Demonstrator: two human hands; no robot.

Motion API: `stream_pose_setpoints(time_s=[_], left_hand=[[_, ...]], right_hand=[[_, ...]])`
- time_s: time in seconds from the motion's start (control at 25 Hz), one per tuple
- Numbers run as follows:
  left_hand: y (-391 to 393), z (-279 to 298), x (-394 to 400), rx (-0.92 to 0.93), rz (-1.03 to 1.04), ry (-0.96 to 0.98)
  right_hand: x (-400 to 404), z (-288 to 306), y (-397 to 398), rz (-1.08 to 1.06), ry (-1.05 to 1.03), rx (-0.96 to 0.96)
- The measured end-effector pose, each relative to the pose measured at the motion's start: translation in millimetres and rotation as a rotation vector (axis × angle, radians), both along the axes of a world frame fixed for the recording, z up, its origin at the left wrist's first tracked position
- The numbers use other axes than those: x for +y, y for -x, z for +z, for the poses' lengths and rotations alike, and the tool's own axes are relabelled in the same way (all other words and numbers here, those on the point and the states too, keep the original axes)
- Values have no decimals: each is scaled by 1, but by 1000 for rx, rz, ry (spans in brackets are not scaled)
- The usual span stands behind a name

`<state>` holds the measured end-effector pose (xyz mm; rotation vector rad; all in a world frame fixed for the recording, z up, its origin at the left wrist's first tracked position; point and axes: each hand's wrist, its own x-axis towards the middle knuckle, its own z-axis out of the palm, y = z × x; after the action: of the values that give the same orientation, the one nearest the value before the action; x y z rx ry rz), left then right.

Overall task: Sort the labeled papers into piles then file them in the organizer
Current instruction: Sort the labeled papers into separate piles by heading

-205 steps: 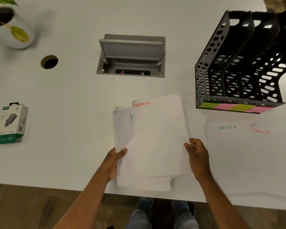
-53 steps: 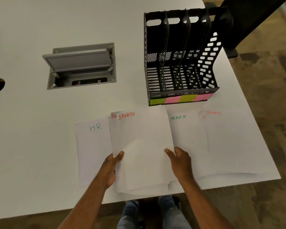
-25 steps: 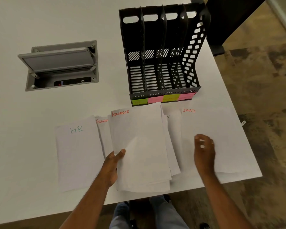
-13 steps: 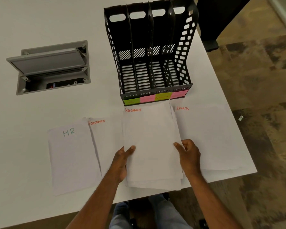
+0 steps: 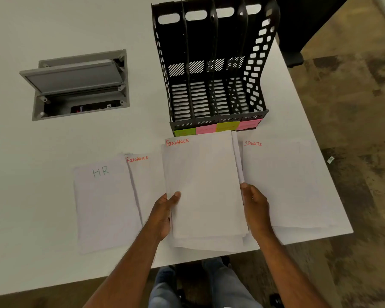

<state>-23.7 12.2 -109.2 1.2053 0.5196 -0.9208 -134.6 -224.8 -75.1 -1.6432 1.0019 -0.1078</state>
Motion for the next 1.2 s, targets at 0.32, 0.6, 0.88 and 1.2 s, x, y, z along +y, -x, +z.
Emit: stream_pose_setpoints(time_s=[0.32,0.6,0.88,1.2], left_hand=[[-6,10,65,23,98,-22],[-28,17,174,-25,250,-108],[-41,21,269,-34,404,-133],[-43,18,281,-55,237,-150]], right_hand=[[58,4,-35,228,31,-38],[97,-4,-64,166,290,-48],[150,-40,-63,353,560,84],[185,-26,-76,199,549,85]])
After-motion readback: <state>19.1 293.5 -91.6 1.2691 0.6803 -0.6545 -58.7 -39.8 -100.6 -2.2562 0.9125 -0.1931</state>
